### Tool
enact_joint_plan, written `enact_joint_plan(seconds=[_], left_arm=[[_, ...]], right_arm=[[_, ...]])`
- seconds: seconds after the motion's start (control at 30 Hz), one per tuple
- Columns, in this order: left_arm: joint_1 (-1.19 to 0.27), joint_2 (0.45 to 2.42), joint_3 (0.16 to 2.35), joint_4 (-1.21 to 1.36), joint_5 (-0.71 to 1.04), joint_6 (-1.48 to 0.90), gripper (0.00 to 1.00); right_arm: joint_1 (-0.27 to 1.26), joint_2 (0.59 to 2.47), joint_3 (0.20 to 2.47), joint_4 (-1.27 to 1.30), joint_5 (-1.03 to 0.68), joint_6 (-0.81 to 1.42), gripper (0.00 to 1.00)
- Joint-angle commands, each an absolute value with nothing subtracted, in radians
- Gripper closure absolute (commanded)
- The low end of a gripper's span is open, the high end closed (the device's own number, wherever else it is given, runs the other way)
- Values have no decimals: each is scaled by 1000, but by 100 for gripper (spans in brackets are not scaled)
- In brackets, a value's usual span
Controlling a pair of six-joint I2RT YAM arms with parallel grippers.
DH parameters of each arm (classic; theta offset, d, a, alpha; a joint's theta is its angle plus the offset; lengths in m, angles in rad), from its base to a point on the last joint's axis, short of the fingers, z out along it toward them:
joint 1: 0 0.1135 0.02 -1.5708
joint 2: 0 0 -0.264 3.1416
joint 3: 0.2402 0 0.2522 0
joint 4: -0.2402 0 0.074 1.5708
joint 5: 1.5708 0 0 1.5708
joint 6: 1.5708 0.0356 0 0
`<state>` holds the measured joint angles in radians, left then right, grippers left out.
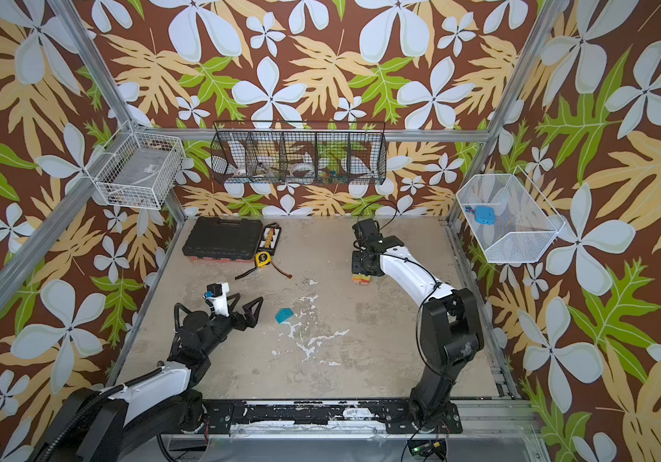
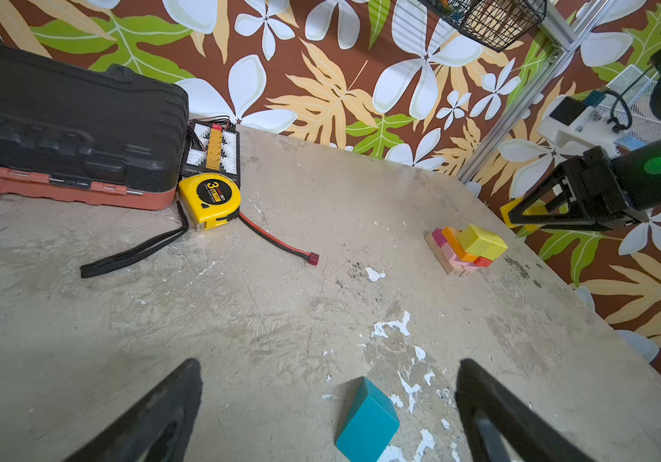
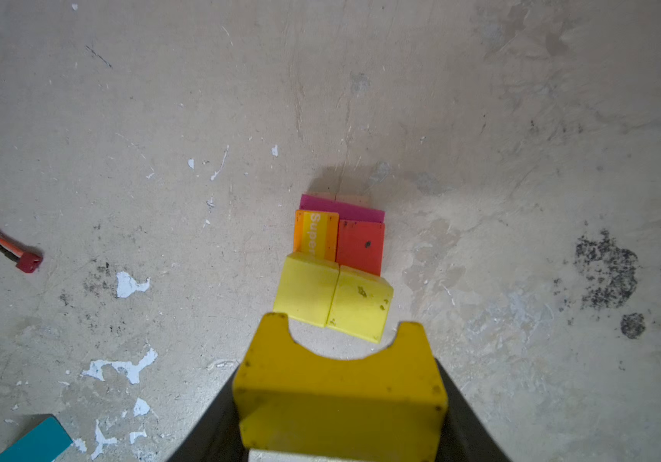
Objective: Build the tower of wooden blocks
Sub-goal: 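Lower the yellow arch block onto the two yellow cubes with the right gripper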
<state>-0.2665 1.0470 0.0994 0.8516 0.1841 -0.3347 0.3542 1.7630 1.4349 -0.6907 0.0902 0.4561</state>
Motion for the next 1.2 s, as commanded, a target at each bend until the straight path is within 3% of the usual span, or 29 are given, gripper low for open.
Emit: enact_joint_plan(seconds=[0.0,1.17], left_arm=[[-268,1049,107,881,180,-322,0],[-268,1054,109,881,180,-324,0]], right_arm=[[353,1768,1427,-668,90,461,77],[353,1834,1450,-664,87,691,70]])
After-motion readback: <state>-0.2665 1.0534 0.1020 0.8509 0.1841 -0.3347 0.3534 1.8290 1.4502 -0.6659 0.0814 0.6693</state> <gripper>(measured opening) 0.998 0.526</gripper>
